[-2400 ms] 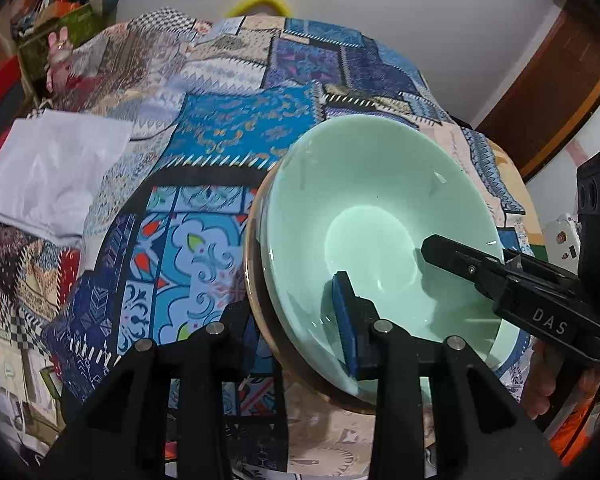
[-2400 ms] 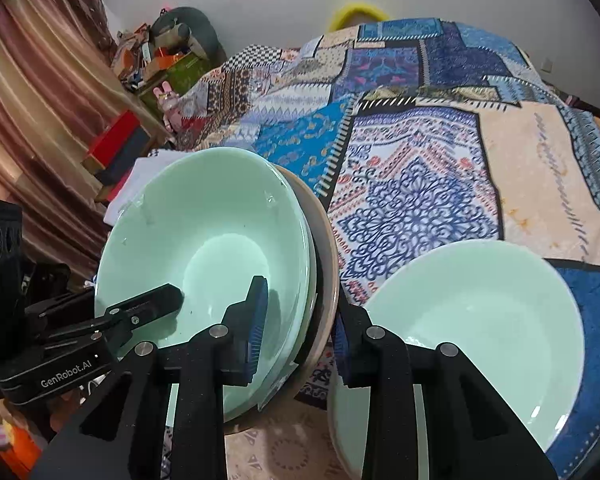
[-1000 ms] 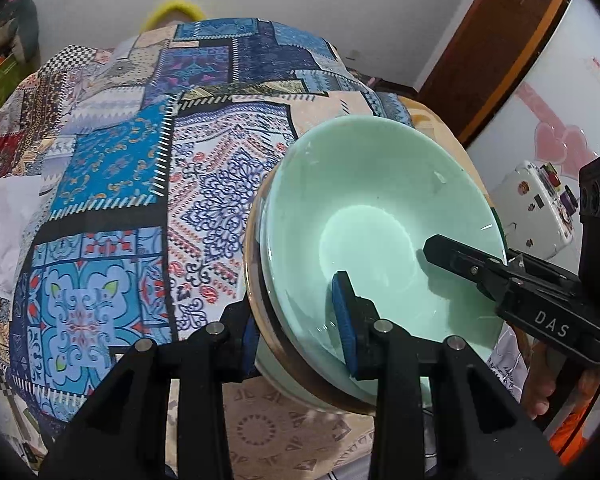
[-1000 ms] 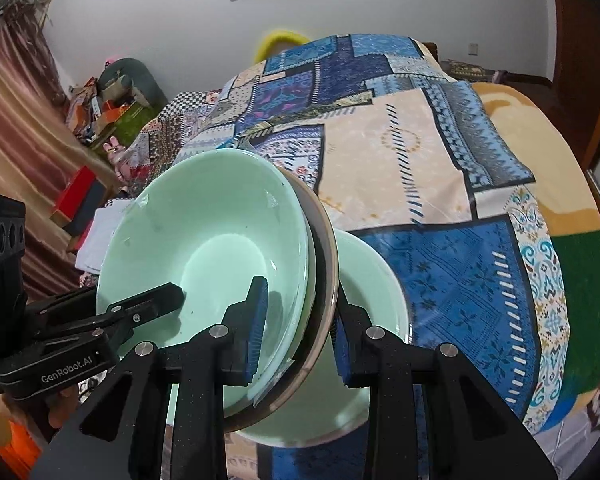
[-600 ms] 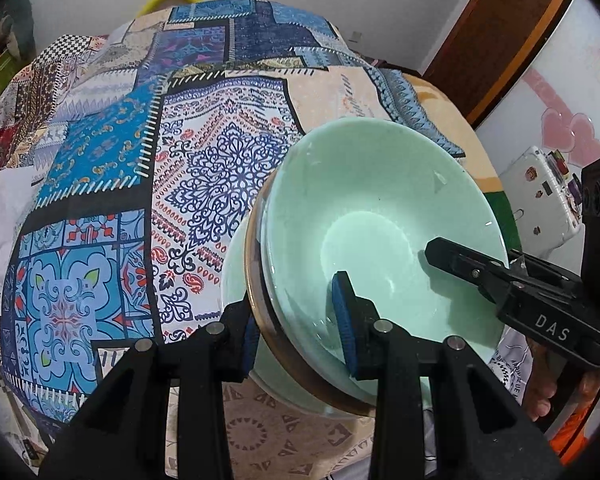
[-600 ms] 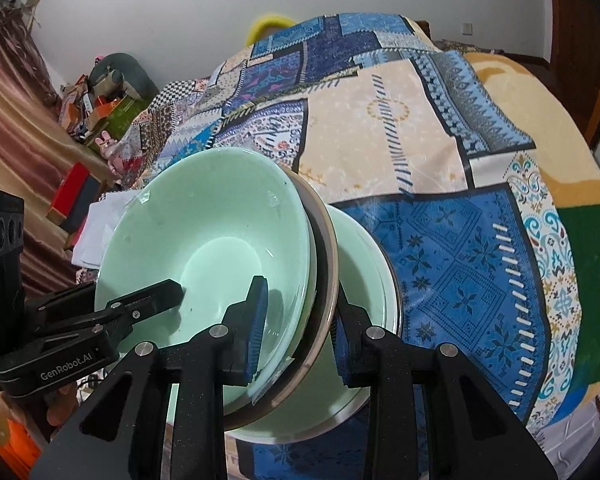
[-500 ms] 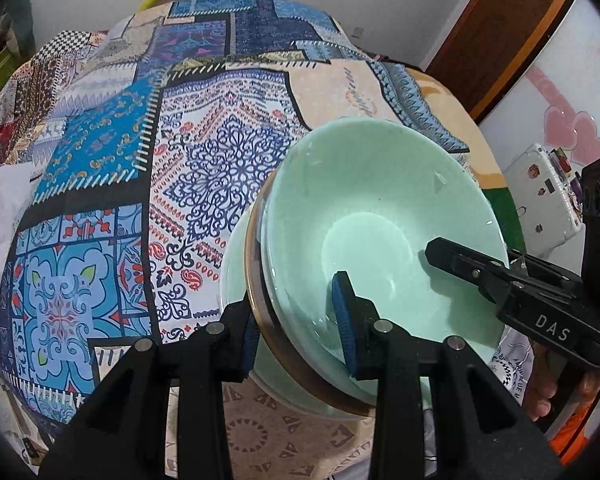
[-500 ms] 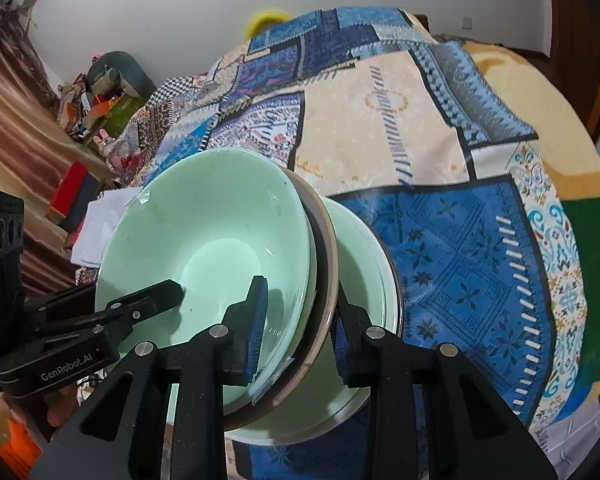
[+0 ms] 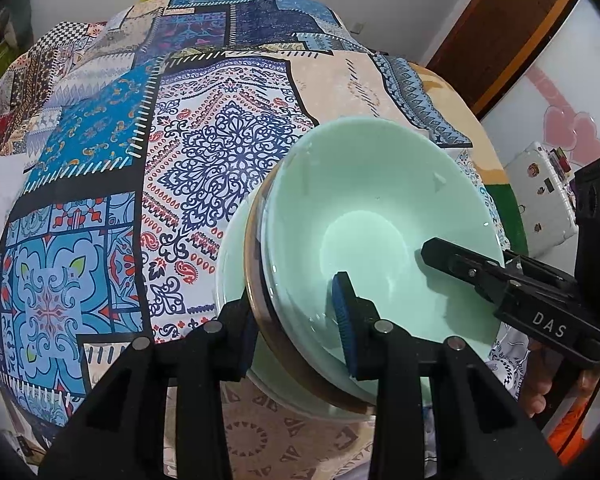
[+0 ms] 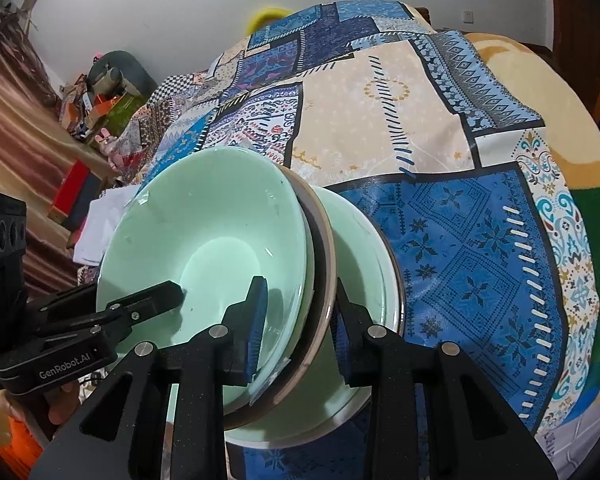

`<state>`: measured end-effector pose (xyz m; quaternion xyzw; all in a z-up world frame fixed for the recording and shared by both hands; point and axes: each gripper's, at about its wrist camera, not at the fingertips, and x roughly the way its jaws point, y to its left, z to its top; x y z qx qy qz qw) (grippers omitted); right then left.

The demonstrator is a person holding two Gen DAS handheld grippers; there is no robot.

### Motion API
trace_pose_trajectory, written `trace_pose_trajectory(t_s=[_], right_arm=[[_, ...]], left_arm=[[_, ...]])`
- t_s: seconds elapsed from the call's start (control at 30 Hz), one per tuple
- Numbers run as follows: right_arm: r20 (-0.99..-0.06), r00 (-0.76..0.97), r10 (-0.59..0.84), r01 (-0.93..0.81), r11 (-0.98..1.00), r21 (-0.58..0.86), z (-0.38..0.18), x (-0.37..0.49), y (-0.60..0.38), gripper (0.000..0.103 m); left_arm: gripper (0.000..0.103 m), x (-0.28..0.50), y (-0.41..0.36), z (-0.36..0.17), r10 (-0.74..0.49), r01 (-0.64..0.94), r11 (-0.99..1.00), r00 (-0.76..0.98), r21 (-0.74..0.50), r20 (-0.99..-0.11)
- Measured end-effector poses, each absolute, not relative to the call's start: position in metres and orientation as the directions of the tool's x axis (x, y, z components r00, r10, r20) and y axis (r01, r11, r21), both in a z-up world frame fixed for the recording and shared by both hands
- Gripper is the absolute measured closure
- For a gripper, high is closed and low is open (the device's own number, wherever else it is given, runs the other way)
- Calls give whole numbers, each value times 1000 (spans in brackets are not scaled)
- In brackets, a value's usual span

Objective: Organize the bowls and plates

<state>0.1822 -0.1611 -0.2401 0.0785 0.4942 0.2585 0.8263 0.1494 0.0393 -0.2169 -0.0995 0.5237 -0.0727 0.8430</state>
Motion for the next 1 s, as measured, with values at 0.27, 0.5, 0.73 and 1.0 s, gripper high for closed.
trace_pose_trajectory(t_s=[0.27,0.5,0.73,1.0], right_arm=[[-735,454,504,-376,856,354,-204,164,-175,64],[-620,583,526,-447,844,296,-144,128,-183,59],[-469,685,558,-500,828,254,-90,88,-194,59],[-324,752,574,-538,819,202,-60,52,-205,37]], left_arm=[[57,135,47,-187,-169,-8,979,508,-202,-844],[51,96,42,-114,-153,35,984,676,-175,-721],[43,39,26,-43,-121,68,990,840,-120,-529],[21,-7,22,-6,-88,49,992,925,-113,-370]])
